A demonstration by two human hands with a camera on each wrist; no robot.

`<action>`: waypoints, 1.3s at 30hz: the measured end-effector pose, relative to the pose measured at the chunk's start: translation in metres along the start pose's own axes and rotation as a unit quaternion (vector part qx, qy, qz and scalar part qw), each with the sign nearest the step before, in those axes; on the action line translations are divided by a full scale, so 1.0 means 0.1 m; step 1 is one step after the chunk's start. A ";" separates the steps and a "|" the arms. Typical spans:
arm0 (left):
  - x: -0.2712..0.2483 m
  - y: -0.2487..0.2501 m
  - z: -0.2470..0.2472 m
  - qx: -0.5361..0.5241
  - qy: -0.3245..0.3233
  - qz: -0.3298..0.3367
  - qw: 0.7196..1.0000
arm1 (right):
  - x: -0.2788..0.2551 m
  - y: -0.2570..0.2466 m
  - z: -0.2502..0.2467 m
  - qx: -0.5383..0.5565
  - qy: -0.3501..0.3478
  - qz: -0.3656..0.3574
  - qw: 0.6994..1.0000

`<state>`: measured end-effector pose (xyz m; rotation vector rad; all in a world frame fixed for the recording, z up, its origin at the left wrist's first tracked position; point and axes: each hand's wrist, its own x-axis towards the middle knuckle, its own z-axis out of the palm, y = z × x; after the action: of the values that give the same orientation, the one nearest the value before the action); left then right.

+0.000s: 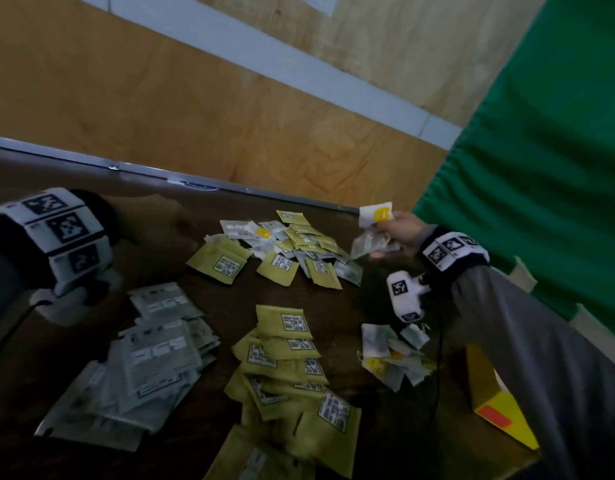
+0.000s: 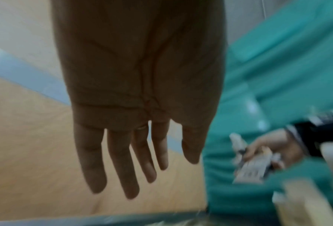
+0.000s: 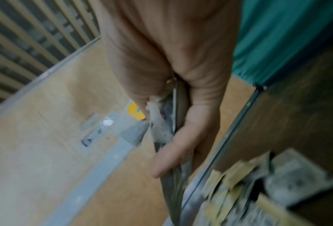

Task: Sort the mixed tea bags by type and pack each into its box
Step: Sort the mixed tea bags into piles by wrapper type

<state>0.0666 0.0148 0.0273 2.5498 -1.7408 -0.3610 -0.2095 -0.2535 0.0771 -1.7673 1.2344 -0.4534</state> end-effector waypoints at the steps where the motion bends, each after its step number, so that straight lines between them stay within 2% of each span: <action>1: -0.08 0.12 -0.08 -0.025 0.029 0.018 0.999 | -0.13 -0.06 0.00 0.050 -0.023 0.006 0.998; 4: -0.26 0.42 -0.20 -0.147 0.115 0.076 0.979 | -0.56 -0.15 0.11 0.144 -0.084 0.023 0.986; 6: -0.36 0.56 -0.20 -0.259 0.128 0.082 0.954 | -0.83 -0.15 0.24 0.157 -0.118 0.033 0.980; 8: -0.50 0.75 -0.20 -0.317 0.135 0.103 0.933 | -1.06 -0.12 0.36 0.179 -0.139 0.032 0.974; 9: -0.57 0.84 -0.19 -0.335 0.125 0.111 0.927 | -1.15 -0.09 0.43 0.192 -0.145 0.034 0.970; 11: -0.64 1.01 -0.11 -0.385 0.063 0.100 0.915 | -1.33 -0.05 0.54 0.218 -0.154 0.042 0.963; 13: -0.67 1.15 0.00 -0.473 -0.010 0.066 0.879 | -1.45 -0.01 0.65 0.236 -0.159 0.041 0.958; 15: -0.65 1.23 0.07 -0.538 -0.018 0.043 0.841 | -1.53 0.02 0.73 0.236 -0.169 0.036 0.956; 18: -0.62 1.22 0.13 -0.597 0.001 0.028 0.802 | -1.62 0.04 0.79 0.225 -0.190 0.032 0.955; 22: -0.64 1.21 0.17 -0.628 -0.029 0.048 0.776 | -1.67 0.03 0.79 0.211 -0.211 0.020 0.954; 24: -0.66 1.24 0.19 -0.631 -0.030 0.056 0.773 | -1.65 0.04 0.75 0.207 -0.212 0.026 0.955; 28: -0.62 1.24 0.23 -0.637 0.003 0.062 0.769 | -1.60 0.15 0.57 0.194 -0.156 0.054 0.967; 30: -0.59 1.23 0.22 -0.635 0.022 0.060 0.770 | -1.61 0.23 0.43 0.158 -0.121 0.060 0.978; 32: -0.59 1.21 0.19 -0.646 0.042 0.058 0.760 | -1.60 0.32 0.25 0.102 -0.069 0.051 0.991; 34: -0.58 1.20 0.17 -0.661 0.049 0.052 0.747 | -1.55 0.43 0.04 -0.052 0.013 0.011 0.998; 36: -0.58 1.19 0.17 -0.665 0.052 0.051 0.743 | -1.47 0.54 -0.15 -0.236 0.085 -0.025 0.968; 39: -0.59 1.22 0.19 -0.666 0.043 0.051 0.743 | -1.35 0.66 -0.29 -0.354 0.097 0.008 0.930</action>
<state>-0.0694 0.0261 0.0384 1.3390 -0.8840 -0.9866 -0.3253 -0.1546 0.0628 -2.3481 1.6937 -0.1738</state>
